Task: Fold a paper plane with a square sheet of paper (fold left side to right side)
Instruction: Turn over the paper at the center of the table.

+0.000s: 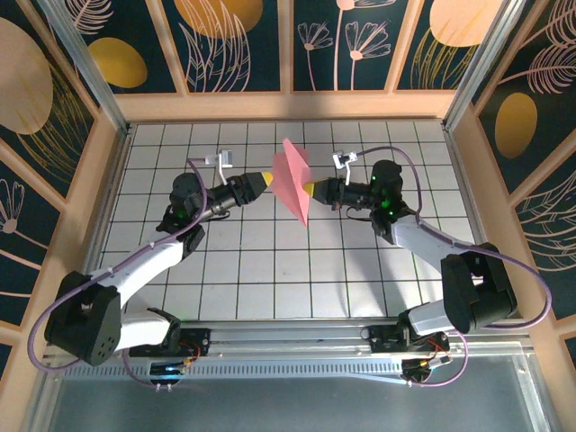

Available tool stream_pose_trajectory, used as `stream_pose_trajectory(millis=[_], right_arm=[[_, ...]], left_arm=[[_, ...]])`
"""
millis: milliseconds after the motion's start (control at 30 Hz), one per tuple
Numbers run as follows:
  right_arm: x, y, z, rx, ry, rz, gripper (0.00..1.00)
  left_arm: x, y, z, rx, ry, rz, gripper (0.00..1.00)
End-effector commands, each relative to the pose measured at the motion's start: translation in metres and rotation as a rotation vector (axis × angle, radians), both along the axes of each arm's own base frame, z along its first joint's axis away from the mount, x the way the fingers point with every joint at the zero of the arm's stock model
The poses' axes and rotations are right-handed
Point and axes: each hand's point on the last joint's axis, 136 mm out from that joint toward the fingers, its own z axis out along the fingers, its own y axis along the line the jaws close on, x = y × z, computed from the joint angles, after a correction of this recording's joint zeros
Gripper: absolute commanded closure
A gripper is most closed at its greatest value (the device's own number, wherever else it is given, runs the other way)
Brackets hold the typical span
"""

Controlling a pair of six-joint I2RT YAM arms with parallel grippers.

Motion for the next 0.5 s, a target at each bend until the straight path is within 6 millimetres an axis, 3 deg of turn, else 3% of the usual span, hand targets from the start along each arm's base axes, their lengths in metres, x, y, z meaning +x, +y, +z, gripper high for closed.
stream_pose_trajectory(millis=[0, 300, 467], right_arm=[[-0.021, 0.011, 0.016, 0.048, -0.039, 0.108, 1.0], [-0.025, 0.019, 0.017, 0.058, -0.032, 0.14, 1.0], [-0.023, 0.019, 0.011, 0.044, -0.014, 0.122, 1.0]], left_arm=[[-0.014, -0.02, 0.026, -0.035, -0.097, -0.126, 0.36], [-0.011, -0.041, 0.014, -0.013, -0.071, -0.165, 0.5], [-0.009, -0.04, 0.014, -0.007, -0.074, -0.146, 0.73]])
